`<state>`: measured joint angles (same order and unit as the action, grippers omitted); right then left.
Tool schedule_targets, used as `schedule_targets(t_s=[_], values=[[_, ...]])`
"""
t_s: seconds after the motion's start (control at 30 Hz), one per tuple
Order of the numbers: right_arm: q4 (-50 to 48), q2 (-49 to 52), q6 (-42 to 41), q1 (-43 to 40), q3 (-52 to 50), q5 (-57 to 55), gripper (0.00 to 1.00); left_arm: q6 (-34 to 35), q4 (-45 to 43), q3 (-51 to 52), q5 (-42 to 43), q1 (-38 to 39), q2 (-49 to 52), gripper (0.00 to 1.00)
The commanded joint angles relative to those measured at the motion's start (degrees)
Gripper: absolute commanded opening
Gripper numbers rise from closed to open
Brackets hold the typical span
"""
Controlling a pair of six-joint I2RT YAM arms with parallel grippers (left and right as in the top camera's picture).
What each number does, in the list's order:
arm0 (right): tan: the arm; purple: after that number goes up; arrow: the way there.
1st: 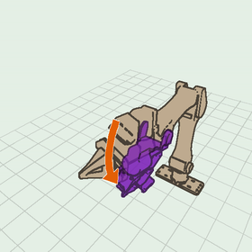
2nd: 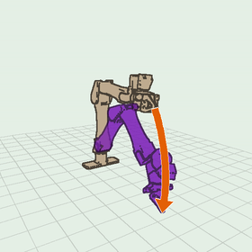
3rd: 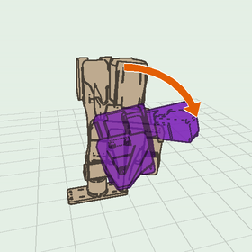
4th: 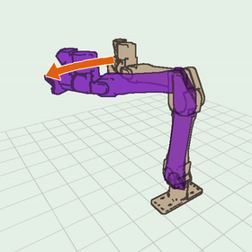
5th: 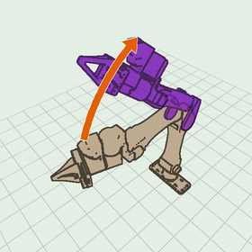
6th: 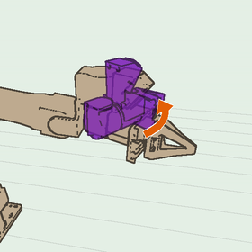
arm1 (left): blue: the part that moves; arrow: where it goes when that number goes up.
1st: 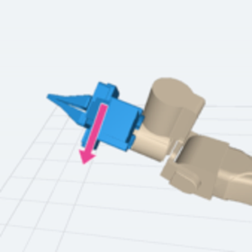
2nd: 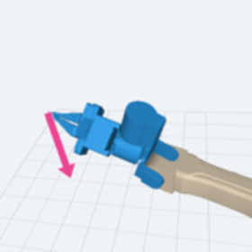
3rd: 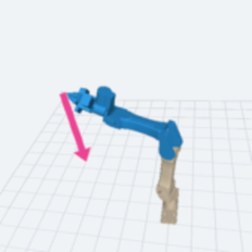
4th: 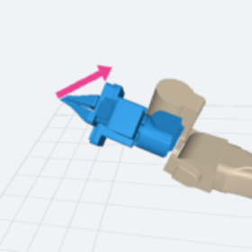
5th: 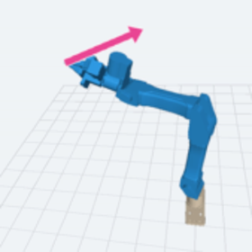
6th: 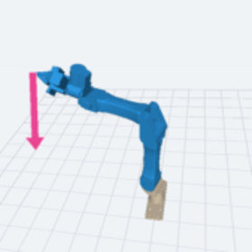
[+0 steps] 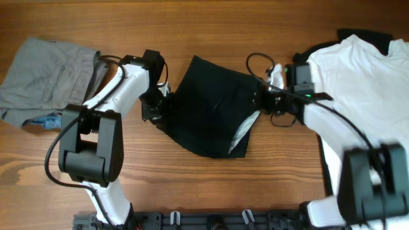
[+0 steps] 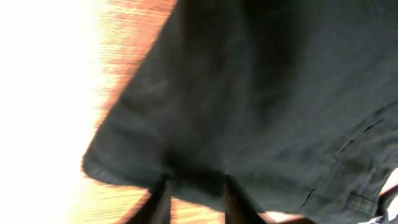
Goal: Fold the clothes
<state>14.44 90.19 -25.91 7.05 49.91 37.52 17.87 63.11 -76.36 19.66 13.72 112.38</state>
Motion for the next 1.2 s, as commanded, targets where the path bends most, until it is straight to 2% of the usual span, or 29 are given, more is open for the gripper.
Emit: schedule_targets(t_s=[0.0,0.07,0.2,0.33,0.47,0.53,0.7,0.83,0.9,1.07,1.17], values=[[-0.24,-10.78,3.41,-0.15,0.15,0.22,0.19,7.08,-5.9,5.05,-0.17,1.57,-0.85,0.05],[-0.22,-14.38,3.37,-0.15,0.15,-0.87,0.2,15.19,-11.04,9.29,-1.77,1.42,-0.83,0.04],[1.27,-18.84,3.26,-0.15,0.15,-0.83,0.21,24.22,-19.19,16.02,-1.68,-1.16,-0.83,0.04],[4.79,-18.45,6.27,-0.13,0.13,-2.47,0.22,24.09,-28.11,16.24,0.39,-5.46,-0.9,0.06],[7.5,-15.32,11.3,-0.11,0.13,-7.41,0.22,21.16,-41.27,14.25,10.21,-8.98,-0.96,0.08],[7.43,-12.92,12.35,-0.11,0.13,-7.98,0.22,18.05,-43.45,11.5,12.46,-9.88,-0.96,0.1],[4.13,-6.03,12.37,-0.11,0.13,-7.96,0.22,8.72,-36.46,0.85,12.48,-9.97,-0.96,0.22],[1.27,-0.44,16.2,0.61,0.13,-6.34,0.2,4.87,-24.72,-9.77,12.5,-9.79,-1.09,0.33],[-0.37,2.64,18.36,1.86,0.13,-4.39,0.2,2.56,-14.62,-16.28,12.28,-9.31,-1.57,0.4],[-3.17,8.24,16.96,3.5,0.13,-12.22,0.22,1.77,-1.05,-19.3,11.56,-9.2,-3.54,0.65],[-3.58,11.91,16.48,3.5,0.13,-12.04,0.22,1.81,4.37,-19.26,11.39,-9.62,-3.52,0.77]])
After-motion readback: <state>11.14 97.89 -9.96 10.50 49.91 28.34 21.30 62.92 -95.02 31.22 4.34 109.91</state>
